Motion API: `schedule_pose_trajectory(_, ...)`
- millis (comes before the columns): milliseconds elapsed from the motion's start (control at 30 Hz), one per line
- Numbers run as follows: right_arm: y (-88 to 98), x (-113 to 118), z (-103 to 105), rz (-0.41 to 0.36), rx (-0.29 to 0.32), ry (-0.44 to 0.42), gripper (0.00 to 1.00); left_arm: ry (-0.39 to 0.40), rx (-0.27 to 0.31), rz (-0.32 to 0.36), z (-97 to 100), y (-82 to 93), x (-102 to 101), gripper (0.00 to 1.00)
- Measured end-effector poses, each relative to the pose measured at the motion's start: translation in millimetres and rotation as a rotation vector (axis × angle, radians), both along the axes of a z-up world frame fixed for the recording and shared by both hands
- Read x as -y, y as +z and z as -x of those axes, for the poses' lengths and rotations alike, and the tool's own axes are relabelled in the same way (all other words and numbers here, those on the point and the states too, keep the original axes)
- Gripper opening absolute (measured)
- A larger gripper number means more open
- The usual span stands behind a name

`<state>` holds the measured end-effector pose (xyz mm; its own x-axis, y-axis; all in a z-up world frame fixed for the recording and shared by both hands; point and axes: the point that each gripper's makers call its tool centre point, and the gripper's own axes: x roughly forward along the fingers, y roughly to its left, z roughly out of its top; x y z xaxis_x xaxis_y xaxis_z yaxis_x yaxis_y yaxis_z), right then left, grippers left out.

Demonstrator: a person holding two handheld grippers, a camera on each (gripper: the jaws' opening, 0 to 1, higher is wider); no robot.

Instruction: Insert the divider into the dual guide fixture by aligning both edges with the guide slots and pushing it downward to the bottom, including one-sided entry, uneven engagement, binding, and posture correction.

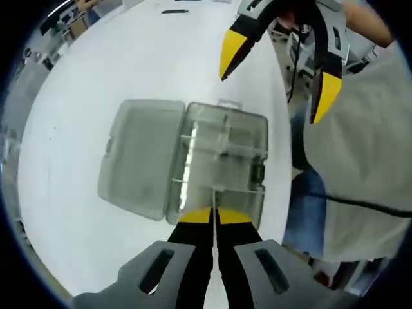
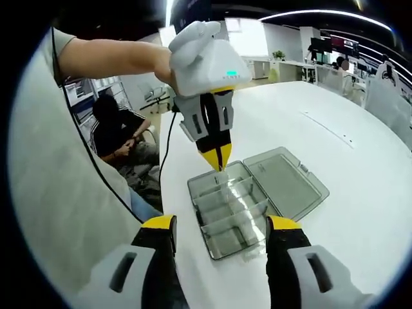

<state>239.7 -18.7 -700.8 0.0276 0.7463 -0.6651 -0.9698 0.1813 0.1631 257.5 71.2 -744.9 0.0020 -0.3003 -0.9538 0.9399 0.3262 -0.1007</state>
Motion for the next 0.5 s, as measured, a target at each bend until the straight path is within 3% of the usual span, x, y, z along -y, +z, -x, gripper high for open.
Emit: schedule_pose_trajectory(500, -1.7, -0.6, -1.6, -0.007, -0.009, -0.003, 0.53, -0.005, 0.004, 0.006, -0.5, -3.6, 0.0, 0.0)
